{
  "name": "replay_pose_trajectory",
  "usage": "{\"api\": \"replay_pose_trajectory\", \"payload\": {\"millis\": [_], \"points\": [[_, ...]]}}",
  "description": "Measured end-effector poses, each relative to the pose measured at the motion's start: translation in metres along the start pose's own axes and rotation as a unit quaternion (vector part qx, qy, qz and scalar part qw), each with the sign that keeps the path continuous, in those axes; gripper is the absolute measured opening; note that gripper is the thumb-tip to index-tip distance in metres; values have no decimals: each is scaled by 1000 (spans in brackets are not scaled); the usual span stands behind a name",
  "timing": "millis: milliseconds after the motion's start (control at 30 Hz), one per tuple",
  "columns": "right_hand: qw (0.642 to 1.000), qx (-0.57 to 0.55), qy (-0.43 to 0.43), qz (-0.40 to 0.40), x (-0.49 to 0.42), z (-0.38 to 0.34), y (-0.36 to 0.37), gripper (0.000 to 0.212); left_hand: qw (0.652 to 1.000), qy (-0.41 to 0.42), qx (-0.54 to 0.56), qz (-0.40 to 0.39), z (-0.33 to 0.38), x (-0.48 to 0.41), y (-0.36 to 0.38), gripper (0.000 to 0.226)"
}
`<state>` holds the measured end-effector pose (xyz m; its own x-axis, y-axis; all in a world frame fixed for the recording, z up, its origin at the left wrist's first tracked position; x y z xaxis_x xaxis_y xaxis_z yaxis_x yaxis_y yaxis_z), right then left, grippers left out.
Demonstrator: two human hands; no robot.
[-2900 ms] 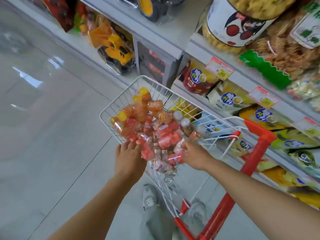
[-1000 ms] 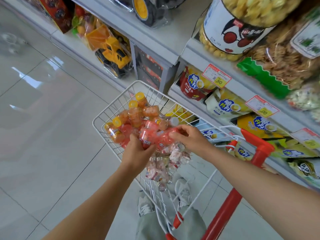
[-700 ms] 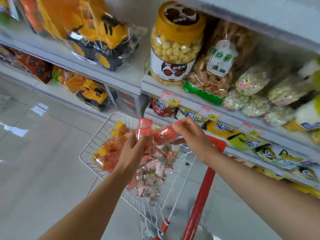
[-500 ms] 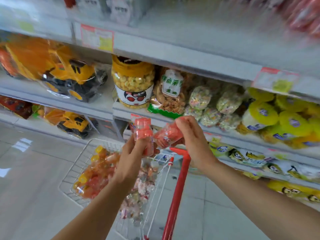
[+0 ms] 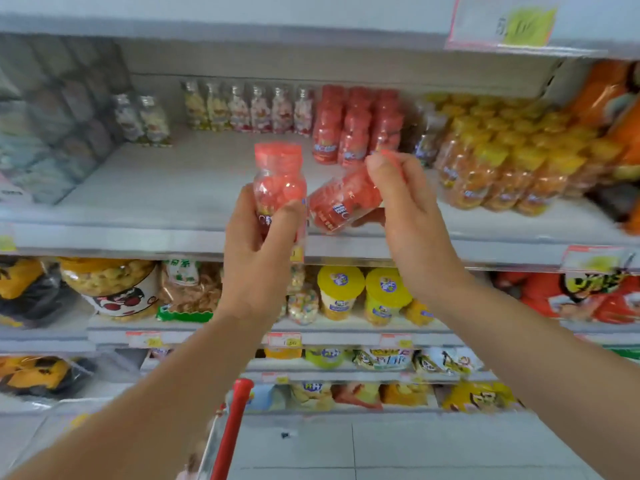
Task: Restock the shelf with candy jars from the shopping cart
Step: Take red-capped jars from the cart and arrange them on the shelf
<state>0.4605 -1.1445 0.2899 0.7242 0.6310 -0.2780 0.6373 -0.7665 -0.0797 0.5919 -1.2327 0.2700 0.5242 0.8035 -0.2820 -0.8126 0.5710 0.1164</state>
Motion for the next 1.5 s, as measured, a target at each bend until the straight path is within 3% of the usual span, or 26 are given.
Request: {"api": "replay_pose_trajectory", "payload": {"millis": [167,300,633,767,900,1000,1133,1500], "points": [[994,99,-13,48,-49,8,-45,28,993,12,-119,10,-13,-49,36,22],[985,172,-13,32,-83,33,-57,25,983,-6,-181,-24,-32,-83,48,21],[968,250,-20,-10,-114,51,-39,48,955,-30,-296,-2,-46,-121,43,14],[962,265,-8,-71,-116,68,-36,65,944,-53,-324,-22,-52,-130,39,29],[944,318,-29,-84,-125,73,-27,64,932,-67,-355,-37,-57,-137,37,34],[950,304,-18,-64,-130,74,-25,51,937,-66,-342,-30,-57,-141,37,42],[957,286,-22,-40,-134,78,-20,65,930,-57,-363,-7,-54,-145,38,53],[965,258,-26,-50,-135,83,-20,61,918,-68,-391,-1,-60,-151,46,58]]}}
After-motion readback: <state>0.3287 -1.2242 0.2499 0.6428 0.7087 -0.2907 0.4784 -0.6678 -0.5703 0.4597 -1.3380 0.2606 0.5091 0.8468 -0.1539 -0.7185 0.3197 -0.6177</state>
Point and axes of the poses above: each hand's wrist, its own x-axis away from the middle knuckle, its own y-axis out of the palm, z = x × y, the point moved 6 cm from there along -x, towards the middle knuckle, and after that the axes turned 6 degrees about x, right-handed, at the moved point
